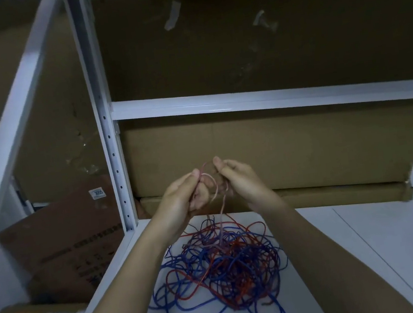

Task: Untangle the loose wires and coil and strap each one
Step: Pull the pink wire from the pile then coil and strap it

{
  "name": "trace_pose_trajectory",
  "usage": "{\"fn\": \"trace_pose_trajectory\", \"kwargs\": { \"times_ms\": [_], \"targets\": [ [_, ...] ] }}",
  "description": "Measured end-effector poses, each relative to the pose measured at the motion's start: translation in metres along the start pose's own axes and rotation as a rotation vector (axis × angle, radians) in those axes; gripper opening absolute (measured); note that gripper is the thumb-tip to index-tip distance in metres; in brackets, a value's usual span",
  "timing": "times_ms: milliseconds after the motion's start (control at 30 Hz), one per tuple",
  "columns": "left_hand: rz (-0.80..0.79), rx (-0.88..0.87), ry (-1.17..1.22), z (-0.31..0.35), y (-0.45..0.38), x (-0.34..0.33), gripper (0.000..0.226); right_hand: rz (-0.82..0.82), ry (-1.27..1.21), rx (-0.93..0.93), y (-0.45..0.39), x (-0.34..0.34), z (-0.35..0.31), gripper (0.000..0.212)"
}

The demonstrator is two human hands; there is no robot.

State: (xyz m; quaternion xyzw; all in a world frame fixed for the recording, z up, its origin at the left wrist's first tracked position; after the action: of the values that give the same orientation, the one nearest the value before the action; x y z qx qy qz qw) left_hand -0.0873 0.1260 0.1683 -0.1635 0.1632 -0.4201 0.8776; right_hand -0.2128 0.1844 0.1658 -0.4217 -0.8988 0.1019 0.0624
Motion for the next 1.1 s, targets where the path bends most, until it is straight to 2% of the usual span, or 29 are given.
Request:
{"fn": "trace_pose_trajectory", "kwargs": {
  "times_ms": [67,133,267,367,467,567,667,700,800,867,933,1000,1100],
  "targets": [
    [0.072,-0.036,-0.005,0.001,-0.002,0.003,0.043,-0.066,-0.115,-0.114,0.006,-0.013,0.008,0.058],
    [0.154,-0.053,-0.018,0.001,-0.006,0.005,0.044,-0.142,-0.219,-0.199,0.012,-0.023,0.013,0.059],
    [0.365,0.019,0.051,0.002,-0.018,0.016,0.037,-0.279,-0.321,-0.259,0.028,-0.03,0.026,0.039],
    [0.458,0.038,0.061,0.004,-0.026,0.03,0.036,-0.31,-0.307,-0.196,0.037,-0.027,0.038,0.025],
    [0.491,0.113,0.203,0.003,-0.026,0.044,0.035,-0.169,0.064,0.136,0.035,-0.012,0.033,0.025],
    [0.444,0.17,0.411,0.009,-0.023,0.054,0.034,-0.051,0.475,0.494,0.028,-0.002,0.022,0.027],
    [0.373,0.166,0.512,0.019,-0.021,0.056,0.032,-0.09,1.186,0.824,0.022,-0.014,0.023,0.049],
    [0.371,0.16,0.541,0.021,-0.021,0.056,0.031,-0.111,1.336,0.892,0.022,-0.022,0.023,0.057],
    [0.447,0.088,0.593,0.021,-0.022,0.061,0.027,-0.276,1.352,1.148,0.039,-0.053,0.018,0.055],
    [0.485,0.009,0.442,0.019,-0.023,0.066,0.026,-0.29,1.231,1.295,0.054,-0.062,0.014,0.042],
    [0.5,-0.056,0.236,0.013,-0.025,0.071,0.027,-0.242,0.991,1.324,0.064,-0.059,0.009,0.024],
    [0.5,-0.127,-0.007,0.009,-0.023,0.077,0.024,-0.242,0.838,1.22,0.068,-0.054,0.006,0.016],
    [0.426,-0.261,-0.533,0.005,-0.014,0.085,0.018,-0.139,0.721,1.025,0.062,-0.039,0.001,0.013]
  ]
}}
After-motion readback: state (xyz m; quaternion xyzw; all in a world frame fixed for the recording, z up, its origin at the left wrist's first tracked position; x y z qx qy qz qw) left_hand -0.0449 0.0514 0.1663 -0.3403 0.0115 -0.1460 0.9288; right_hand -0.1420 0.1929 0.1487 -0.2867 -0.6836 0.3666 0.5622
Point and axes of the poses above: each hand's wrist, its own y-axis away from the middle knuckle, its own x-axis out of the back of the hand, z = x × y, the point moved 5 cm from there along -y, towards the middle knuckle, and after that the axes turned 13 degrees about z, right-handed, at the moved point
